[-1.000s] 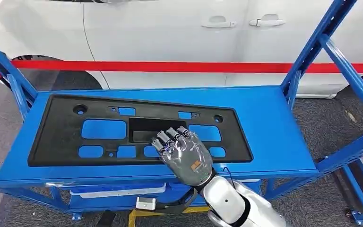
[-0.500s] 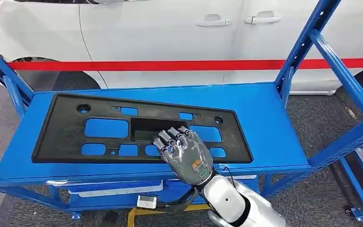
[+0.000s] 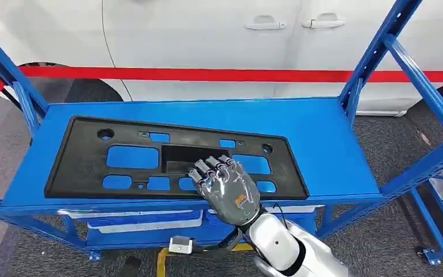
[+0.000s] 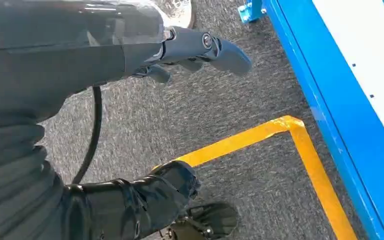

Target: Take the parts from the cabinet and place them on the table.

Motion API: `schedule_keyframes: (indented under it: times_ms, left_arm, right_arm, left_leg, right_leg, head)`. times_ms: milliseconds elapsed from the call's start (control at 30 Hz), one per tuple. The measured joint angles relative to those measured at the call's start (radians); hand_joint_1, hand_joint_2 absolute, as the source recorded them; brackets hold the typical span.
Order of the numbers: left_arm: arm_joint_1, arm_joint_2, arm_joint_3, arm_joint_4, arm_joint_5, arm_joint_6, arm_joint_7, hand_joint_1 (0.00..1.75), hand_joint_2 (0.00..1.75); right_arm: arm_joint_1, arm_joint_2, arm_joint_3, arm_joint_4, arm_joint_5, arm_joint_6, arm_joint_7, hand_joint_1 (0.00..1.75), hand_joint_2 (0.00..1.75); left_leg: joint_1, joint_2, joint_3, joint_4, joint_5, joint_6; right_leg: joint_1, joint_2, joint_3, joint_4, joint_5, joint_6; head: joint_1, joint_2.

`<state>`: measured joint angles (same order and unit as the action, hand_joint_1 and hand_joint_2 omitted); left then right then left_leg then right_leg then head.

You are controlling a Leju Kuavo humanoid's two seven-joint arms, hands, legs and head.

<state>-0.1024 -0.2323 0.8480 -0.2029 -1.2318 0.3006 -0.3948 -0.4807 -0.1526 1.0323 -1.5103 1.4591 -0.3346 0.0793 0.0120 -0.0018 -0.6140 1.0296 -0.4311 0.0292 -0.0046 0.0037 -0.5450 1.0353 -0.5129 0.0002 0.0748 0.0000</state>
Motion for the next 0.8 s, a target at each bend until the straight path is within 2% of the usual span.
schedule_keyframes:
  times_ms: [33,133,167,200,233,267,300,333,367,400,433,467,500,533,633,667,700,733,767,800]
  left_arm:
    - [-0.001,0.000,0.000,0.000,0.000,0.000,0.000,0.00,1.75]
    - [0.000,0.000,0.000,0.000,0.000,0.000,0.000,0.00,1.75]
    - [0.000,0.000,0.000,0.000,0.000,0.000,0.000,0.00,1.75]
    - [0.000,0.000,0.000,0.000,0.000,0.000,0.001,0.00,1.75]
    - [0.000,0.000,0.000,0.000,0.000,0.000,0.001,0.00,1.75]
    - [0.000,0.000,0.000,0.000,0.000,0.000,0.002,0.00,1.75]
    - [0.000,0.000,0.000,0.000,0.000,0.000,0.002,0.00,1.75]
    - [0.000,0.000,0.000,0.000,0.000,0.000,0.002,0.00,1.75]
    - [0.000,0.000,0.000,0.000,0.000,-0.001,0.002,0.00,1.75]
    - [0.000,0.000,0.000,0.000,0.002,-0.002,0.003,0.00,1.75]
    - [0.000,0.000,0.000,0.000,0.002,-0.005,0.003,0.00,1.75]
    - [-0.002,0.000,0.000,0.000,0.003,-0.018,0.003,0.00,1.75]
    - [-0.005,0.001,0.000,0.000,0.004,-0.028,0.003,0.00,1.75]
    - [-0.009,0.002,0.000,0.000,0.004,-0.037,0.006,0.00,1.75]
    - [-0.010,0.002,0.000,0.000,0.004,-0.040,0.013,0.00,1.75]
    - [-0.010,0.002,0.000,0.000,0.003,-0.040,0.014,0.00,1.75]
    - [-0.014,0.002,0.000,0.000,0.003,-0.040,0.014,0.00,1.75]
    - [-0.016,0.002,0.000,0.000,0.004,-0.041,0.010,0.00,1.75]
    - [-0.018,0.002,0.000,0.000,0.006,-0.043,0.008,0.00,1.75]
    - [-0.018,0.002,0.000,0.000,0.006,-0.043,0.008,0.00,1.75]
  right_arm:
    - [0.000,0.000,0.000,0.000,0.000,0.000,-0.001,1.75,1.75]
    - [0.001,0.000,-0.001,0.002,0.000,-0.001,-0.002,1.75,1.75]
    - [0.001,0.000,-0.001,0.002,0.000,0.000,-0.002,1.75,1.75]
    - [-0.001,0.000,0.000,0.002,0.000,-0.001,-0.003,1.75,1.75]
    - [-0.002,0.002,-0.001,0.002,0.000,-0.001,-0.003,1.75,1.75]
    - [-0.002,0.002,-0.001,0.002,0.000,-0.001,-0.003,1.75,1.75]
    - [-0.001,0.002,-0.001,0.002,0.000,-0.001,-0.002,1.75,1.75]
    - [0.000,0.002,-0.001,0.004,0.000,-0.001,-0.003,1.75,1.75]
    - [0.001,0.002,-0.001,0.005,0.000,-0.001,-0.003,1.75,1.75]
    - [0.001,0.002,-0.001,0.006,0.000,-0.001,-0.003,1.75,1.75]
    - [0.001,0.002,-0.001,0.007,0.000,-0.001,-0.003,1.75,1.75]
    - [0.001,0.002,-0.001,0.007,0.000,-0.001,-0.003,1.75,1.75]
    - [0.001,0.002,-0.002,0.007,0.000,-0.001,-0.003,1.75,1.75]
    - [0.000,0.003,-0.003,0.008,-0.001,-0.001,-0.003,1.75,1.75]
    - [0.001,0.009,-0.003,0.008,-0.002,-0.002,-0.003,1.75,1.75]
    - [0.000,0.010,-0.003,0.008,-0.002,-0.002,-0.003,1.75,1.75]
    - [0.000,0.010,-0.003,0.008,-0.002,-0.002,-0.002,1.75,1.75]
    - [-0.001,0.010,-0.004,0.008,-0.002,-0.002,-0.002,1.75,1.75]
    - [0.000,0.010,-0.004,0.008,-0.002,-0.002,-0.003,1.75,1.75]
    - [0.001,0.010,-0.004,0.008,-0.002,-0.002,-0.003,1.75,1.75]
  left_leg:
    - [-0.004,0.000,-0.003,0.003,0.001,-0.003]
    - [-0.001,0.000,-0.009,-0.001,0.016,-0.024]
    - [-0.001,-0.002,-0.013,0.003,0.012,-0.029]
    - [0.001,-0.002,-0.025,0.019,-0.014,-0.033]
    - [0.002,-0.001,-0.042,0.071,-0.066,-0.036]
    - [0.003,-0.001,-0.068,0.148,-0.120,-0.038]
    - [0.003,-0.001,-0.092,0.226,-0.162,-0.041]
    - [0.003,-0.001,-0.106,0.279,-0.183,-0.042]
    - [0.003,-0.001,-0.101,0.295,-0.183,-0.043]
    - [0.003,-0.001,-0.068,0.259,-0.161,-0.041]
    - [0.003,-0.001,-0.020,0.188,-0.130,-0.039]
    - [0.002,-0.001,0.047,0.085,-0.093,-0.034]
    - [0.000,-0.002,0.091,0.008,-0.087,-0.027]
    - [-0.007,-0.002,0.098,-0.010,-0.092,-0.026]
    - [-0.012,-0.003,0.085,-0.007,-0.077,-0.013]
    - [-0.003,-0.001,0.082,-0.020,-0.062,-0.005]
    - [0.000,0.005,0.081,-0.026,-0.050,0.001]
    - [0.001,0.006,0.072,-0.027,-0.042,0.010]
    - [0.000,0.006,0.064,-0.026,-0.036,0.014]
    - [0.000,0.007,0.056,-0.024,-0.031,0.014]
  right_leg:
    - [0.006,0.000,-0.005,-0.002,0.011,0.000]
    - [0.010,0.002,-0.019,0.002,0.023,-0.015]
    - [-0.001,-0.001,-0.021,-0.009,0.034,-0.023]
    - [-0.001,-0.004,-0.025,-0.009,0.041,-0.029]
    - [-0.001,-0.005,-0.033,-0.009,0.047,-0.038]
    - [0.001,-0.006,-0.042,-0.008,0.053,-0.042]
    - [0.002,-0.007,-0.051,-0.008,0.059,-0.043]
    - [0.004,-0.007,-0.061,-0.006,0.064,-0.043]
    - [0.005,-0.007,-0.071,-0.003,0.070,-0.043]
    - [0.005,-0.007,-0.080,0.000,0.074,-0.042]
    - [0.005,-0.007,-0.087,0.004,0.078,-0.040]
    - [0.006,-0.006,-0.093,0.008,0.081,-0.037]
    - [0.005,-0.006,-0.095,0.013,0.083,-0.034]
    - [0.011,-0.007,-0.101,0.016,0.087,-0.028]
    - [0.005,-0.007,-0.104,0.009,0.105,-0.010]
    - [0.011,-0.006,-0.107,0.008,0.110,-0.003]
    - [0.005,-0.002,-0.114,0.019,0.087,0.001]
    - [0.003,-0.003,-0.129,0.058,0.038,0.007]
    - [-0.001,-0.003,-0.150,0.122,-0.014,0.011]
    - [-0.003,-0.003,-0.170,0.192,-0.057,0.014]
  head:
    - [-0.001,0.000]
    - [-0.001,0.000]
    - [0.000,0.000]
    - [-0.001,0.000]
    - [-0.001,0.000]
    - [-0.002,0.000]
    - [-0.001,0.000]
    - [-0.002,0.000]
    - [-0.002,0.000]
    - [-0.002,0.000]
    - [-0.002,0.000]
    - [-0.002,0.000]
    - [-0.002,0.000]
    - [-0.001,0.000]
    - [-0.001,0.000]
    - [-0.001,0.000]
    - [-0.001,0.000]
    - [0.000,0.000]
    - [0.000,0.000]
    - [0.000,0.000]
